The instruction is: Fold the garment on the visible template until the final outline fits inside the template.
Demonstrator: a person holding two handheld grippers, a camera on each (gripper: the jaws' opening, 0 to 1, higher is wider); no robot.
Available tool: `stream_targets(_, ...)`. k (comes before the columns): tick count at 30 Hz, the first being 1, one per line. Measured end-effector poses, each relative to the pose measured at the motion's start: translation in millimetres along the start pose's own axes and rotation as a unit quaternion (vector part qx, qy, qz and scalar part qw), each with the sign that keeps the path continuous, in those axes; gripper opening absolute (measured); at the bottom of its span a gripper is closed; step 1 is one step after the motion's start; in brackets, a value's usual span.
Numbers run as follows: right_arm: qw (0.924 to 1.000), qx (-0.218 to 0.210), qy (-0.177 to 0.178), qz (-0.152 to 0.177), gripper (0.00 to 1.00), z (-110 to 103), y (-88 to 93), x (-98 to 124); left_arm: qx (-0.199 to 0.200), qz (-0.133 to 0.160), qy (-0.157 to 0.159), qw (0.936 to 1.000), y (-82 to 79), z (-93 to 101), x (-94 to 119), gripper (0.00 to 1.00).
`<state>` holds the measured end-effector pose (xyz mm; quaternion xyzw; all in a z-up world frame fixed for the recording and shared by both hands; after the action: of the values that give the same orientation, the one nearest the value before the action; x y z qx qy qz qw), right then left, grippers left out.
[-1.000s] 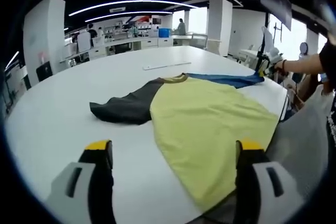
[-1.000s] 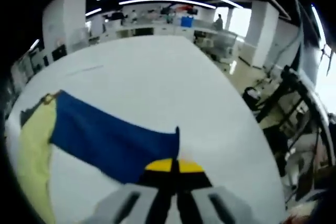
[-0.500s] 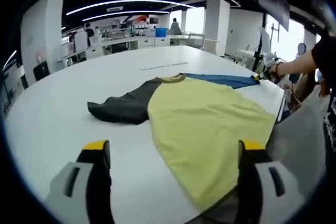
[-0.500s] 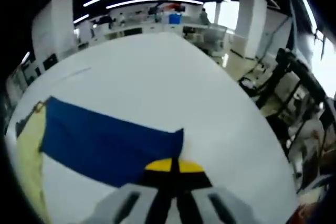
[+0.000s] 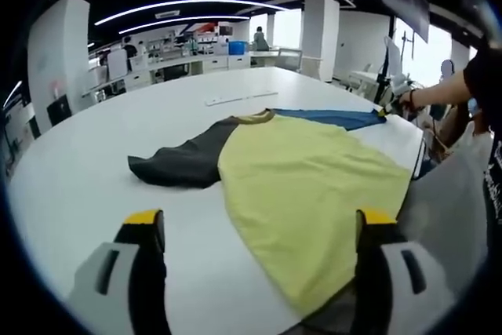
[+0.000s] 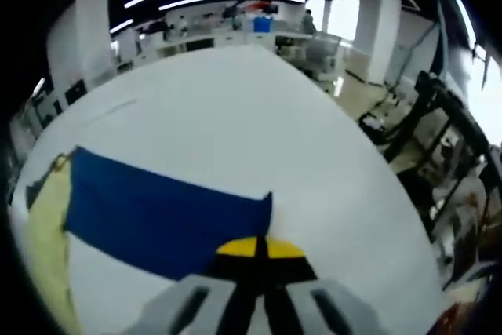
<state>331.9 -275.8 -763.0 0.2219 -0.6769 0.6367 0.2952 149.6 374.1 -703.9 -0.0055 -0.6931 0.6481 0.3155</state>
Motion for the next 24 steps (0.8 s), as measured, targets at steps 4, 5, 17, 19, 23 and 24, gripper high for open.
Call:
stream_targets(4, 0.9999, -0.012, -0.009, 0.005, 0.00, -3.2, -1.2, 6.0, -0.011, -0.003, 0.007, 0.9999, -1.2, 0.2, 0.3, 0.99)
stream_targets(5, 0.9998, -0.013, -0.010, 0.005, 0.00, -3.9, -1.6, 7.2, -0.012, -0.004, 0.008, 0.9999, -1.3, 0.3, 0.3, 0.99)
stream_targets(17, 0.9984, -0.031, -0.044, 0.016, 0.00, -28.0, -11.4, 19.1, -0.009, 0.004, 0.012, 0.9999, -3.7, -0.2, 2.8, 0.99)
stream_targets(19, 0.9984, -0.028, -0.047, 0.015, 0.00, -32.6, -13.9, 20.7, -0.007, 0.006, 0.011, 0.9999, -4.3, -1.0, 4.6, 0.99)
stream_targets(23, 0.9979, -0.030, -0.057, 0.011, 0.00, -43.5, -19.6, 23.2, -0.002, 0.008, 0.009, 0.9999, -3.2, -3.4, 7.3, 0.99)
stream_targets(24, 0.9976, -0.030, -0.061, 0.011, 0.00, -47.8, -21.8, 23.7, -0.002, 0.007, 0.009, 0.9999, -2.3, -4.5, 7.9, 0.99)
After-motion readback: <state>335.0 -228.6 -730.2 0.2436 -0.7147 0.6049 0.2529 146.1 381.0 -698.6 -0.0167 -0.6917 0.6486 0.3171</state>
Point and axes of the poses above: the point that each gripper's makers call its tool centre point, and the gripper's own axes: x roughly backward along the fingers, z roughly to its right, y roughly out of its underside, the point moved 10 cm from there along x, roughly backward along the fingers, and after that the axes turned 6 degrees about z, right-handed, at the moved point
